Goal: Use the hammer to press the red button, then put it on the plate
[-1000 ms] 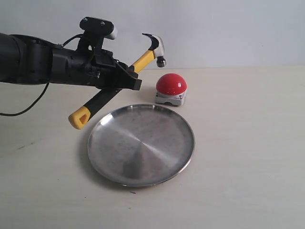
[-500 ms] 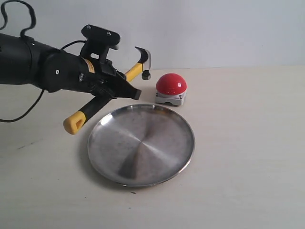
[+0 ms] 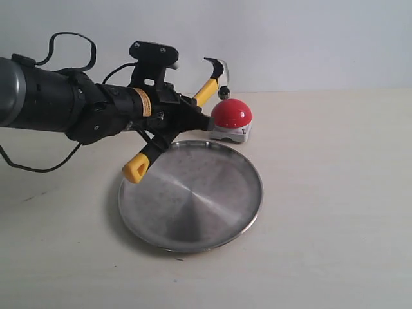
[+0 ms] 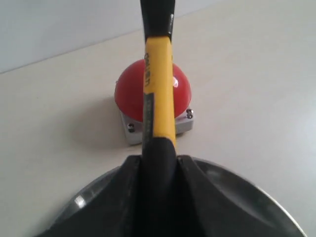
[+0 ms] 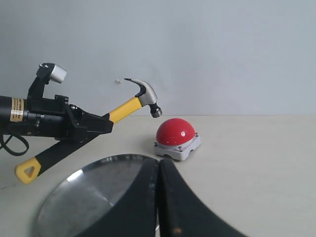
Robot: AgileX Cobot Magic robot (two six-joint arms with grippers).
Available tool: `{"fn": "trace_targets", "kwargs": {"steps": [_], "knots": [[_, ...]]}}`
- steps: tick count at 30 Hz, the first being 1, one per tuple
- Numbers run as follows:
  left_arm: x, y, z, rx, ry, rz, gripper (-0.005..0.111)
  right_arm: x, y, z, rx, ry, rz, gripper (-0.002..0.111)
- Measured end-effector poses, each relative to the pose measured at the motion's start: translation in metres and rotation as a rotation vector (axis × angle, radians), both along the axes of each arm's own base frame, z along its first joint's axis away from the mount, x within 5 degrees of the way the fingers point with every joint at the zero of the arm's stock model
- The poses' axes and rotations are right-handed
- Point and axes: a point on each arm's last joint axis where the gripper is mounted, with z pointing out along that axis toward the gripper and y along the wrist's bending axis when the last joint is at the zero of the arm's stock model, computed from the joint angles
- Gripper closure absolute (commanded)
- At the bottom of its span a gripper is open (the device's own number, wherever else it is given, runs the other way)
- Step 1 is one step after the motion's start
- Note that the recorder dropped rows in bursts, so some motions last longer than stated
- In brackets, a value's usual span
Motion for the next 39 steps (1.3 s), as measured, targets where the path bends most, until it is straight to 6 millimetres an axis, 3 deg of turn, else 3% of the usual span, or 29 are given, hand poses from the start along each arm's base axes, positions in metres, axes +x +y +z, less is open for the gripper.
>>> {"fn": "trace_targets", "kwargs": {"steps": [5,16,39], "knots": [[0.008,-0.005,0.005,-0.017,-0.017,0.003,0.107,0.000,0.000,0.000,0.000,0.000,0.000,0.108],[0.021,-0.015,-0.012,-0.013,0.006,0.010,0.107,0.000,0.000,0.000,0.000,0.000,0.000,0.108],[0.023,-0.021,-0.020,0.007,-0.002,-0.012,0.107,0.000,0.000,0.000,0.000,0.000,0.000,0.108]]}}
